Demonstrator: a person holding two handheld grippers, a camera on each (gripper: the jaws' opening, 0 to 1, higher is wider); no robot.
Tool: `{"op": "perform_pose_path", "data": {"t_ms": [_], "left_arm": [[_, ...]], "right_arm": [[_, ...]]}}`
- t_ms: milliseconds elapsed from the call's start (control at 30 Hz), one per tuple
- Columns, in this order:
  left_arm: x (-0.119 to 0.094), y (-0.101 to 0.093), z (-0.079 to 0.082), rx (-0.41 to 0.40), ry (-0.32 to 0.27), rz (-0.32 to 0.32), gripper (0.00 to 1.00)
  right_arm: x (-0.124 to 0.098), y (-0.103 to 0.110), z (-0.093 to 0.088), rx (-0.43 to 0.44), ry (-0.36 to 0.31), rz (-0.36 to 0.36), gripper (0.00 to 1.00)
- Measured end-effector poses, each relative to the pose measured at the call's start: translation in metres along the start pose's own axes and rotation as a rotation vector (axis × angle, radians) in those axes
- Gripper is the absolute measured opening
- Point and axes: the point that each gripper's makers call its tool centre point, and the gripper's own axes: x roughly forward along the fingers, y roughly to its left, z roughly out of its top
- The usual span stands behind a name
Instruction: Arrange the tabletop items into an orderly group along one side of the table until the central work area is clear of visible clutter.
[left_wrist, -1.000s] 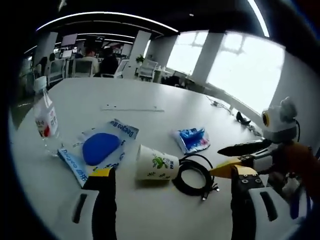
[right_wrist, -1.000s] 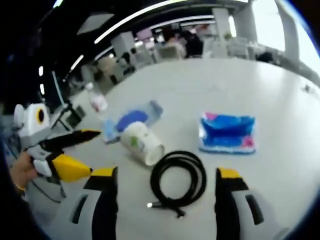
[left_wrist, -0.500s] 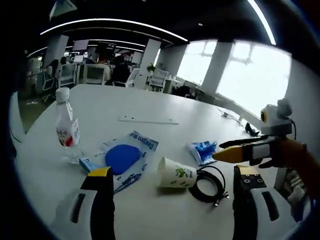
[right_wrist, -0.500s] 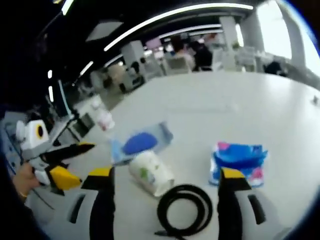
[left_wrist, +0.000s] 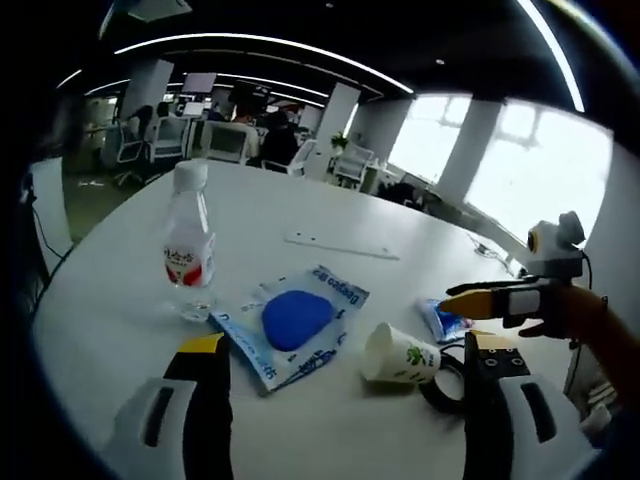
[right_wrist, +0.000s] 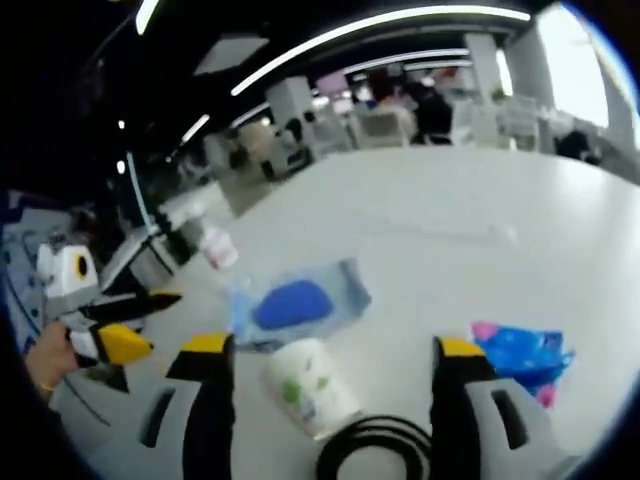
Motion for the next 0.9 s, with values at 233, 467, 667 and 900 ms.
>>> {"op": "perform_pose_path", "data": {"t_ms": [233,467,667,900], "left_arm": [[0.007,0.023,-0.003,0.003,-0.012,0.053,0.88],[0.019,0.047,-0.015,-0.023,0.01,0.121,0.77],[0.031,0.06,-0.024,-0.039,0.04,0.15,0.67],[0.04,0.067,-0.03,-0.043,0.044,0.162,0.6]], "right_arm": [[0.027,-0.006,0.001,0.05,0.011,0.023,0.74],[0.053,-0.014,0.003,0.038,0.016,0.018,0.66],[0.074,-0.02,0.002,-0.049,0.026,0.019,0.55],[0.097,-0.029,-0.005,-0.129,0.053,0.004,0.46]]}}
